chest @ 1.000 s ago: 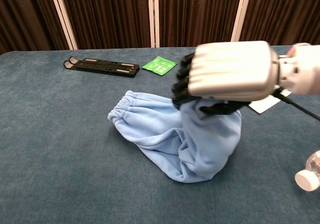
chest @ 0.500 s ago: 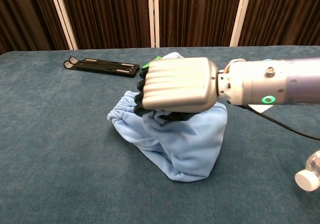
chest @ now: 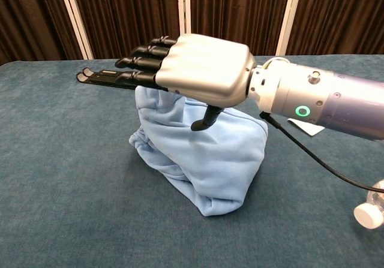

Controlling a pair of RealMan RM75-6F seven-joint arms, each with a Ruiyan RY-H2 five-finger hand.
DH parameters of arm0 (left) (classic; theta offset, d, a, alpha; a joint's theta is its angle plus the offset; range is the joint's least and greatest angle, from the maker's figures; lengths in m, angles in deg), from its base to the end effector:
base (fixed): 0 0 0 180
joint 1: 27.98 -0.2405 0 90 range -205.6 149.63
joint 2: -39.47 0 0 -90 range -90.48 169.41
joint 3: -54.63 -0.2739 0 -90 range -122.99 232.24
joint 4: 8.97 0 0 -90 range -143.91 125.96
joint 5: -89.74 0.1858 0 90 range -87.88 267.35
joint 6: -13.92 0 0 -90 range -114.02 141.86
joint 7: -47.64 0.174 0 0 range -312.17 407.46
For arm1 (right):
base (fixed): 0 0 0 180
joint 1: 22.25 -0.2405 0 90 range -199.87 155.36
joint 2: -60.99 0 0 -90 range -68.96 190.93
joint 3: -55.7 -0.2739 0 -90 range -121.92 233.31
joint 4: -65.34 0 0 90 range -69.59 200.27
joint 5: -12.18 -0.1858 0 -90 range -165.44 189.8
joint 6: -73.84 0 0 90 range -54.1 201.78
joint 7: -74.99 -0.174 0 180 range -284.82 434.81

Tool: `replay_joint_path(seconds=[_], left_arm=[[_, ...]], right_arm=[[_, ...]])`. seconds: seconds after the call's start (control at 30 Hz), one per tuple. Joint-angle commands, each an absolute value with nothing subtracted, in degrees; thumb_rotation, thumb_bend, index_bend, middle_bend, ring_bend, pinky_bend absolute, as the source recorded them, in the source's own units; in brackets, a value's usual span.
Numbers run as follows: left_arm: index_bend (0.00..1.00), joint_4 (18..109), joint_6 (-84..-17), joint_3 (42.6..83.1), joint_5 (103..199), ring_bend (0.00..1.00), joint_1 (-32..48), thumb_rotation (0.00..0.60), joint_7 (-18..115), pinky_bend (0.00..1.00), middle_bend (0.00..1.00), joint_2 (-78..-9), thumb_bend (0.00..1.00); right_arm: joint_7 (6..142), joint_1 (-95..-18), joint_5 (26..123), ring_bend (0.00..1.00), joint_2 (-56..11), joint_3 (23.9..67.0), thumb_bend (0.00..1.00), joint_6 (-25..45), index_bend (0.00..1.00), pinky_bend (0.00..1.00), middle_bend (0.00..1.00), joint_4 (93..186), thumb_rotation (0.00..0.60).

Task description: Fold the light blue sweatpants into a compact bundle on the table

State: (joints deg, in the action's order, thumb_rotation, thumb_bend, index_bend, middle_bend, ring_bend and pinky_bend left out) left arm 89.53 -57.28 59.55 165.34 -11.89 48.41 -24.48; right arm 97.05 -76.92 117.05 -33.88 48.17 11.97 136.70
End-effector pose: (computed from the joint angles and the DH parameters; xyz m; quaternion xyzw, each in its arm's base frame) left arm -0.2880 0.2704 0.1556 -0.6096 -0.4589 -0.3815 0.5218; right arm -0.0252 -0.3502 -0.0306 0.8327 0.0681 0.4561 0.3064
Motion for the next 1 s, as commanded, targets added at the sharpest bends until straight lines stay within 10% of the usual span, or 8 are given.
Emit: replay_joint_path(seconds=[0.03, 0.37, 1.0], left_arm=[[0.00, 89.61, -57.30, 59.53, 165.35, 0.00, -11.91, 0.600, 48.49, 0.00, 0.00, -24.49, 0.69], [0.00, 89.95, -57.13, 59.41, 165.41, 0.00, -11.87, 0.600, 48.85, 0.00, 0.00, -24.48, 0.69], [0.00, 90.20, -56.70, 59.20, 165.58, 0.00, -11.71, 0.600, 49.12, 0.00, 0.00, -24.41, 0.69]], right_arm=[[95.74, -75.95, 115.98, 0.00, -32.78, 48.37, 0.00, 11.12, 0.00, 0.10, 0.00, 138.20, 0.600], [82.44, -69.96, 104.54, 0.16, -28.60, 48.47, 0.74, 10.85, 0.17, 0.25, 0.21, 147.70, 0.600], [71.40, -72.29, 94.71, 0.30, -35.85, 44.85, 0.83, 19.01, 0.31, 0.35, 0.33, 143.20, 0.600]])
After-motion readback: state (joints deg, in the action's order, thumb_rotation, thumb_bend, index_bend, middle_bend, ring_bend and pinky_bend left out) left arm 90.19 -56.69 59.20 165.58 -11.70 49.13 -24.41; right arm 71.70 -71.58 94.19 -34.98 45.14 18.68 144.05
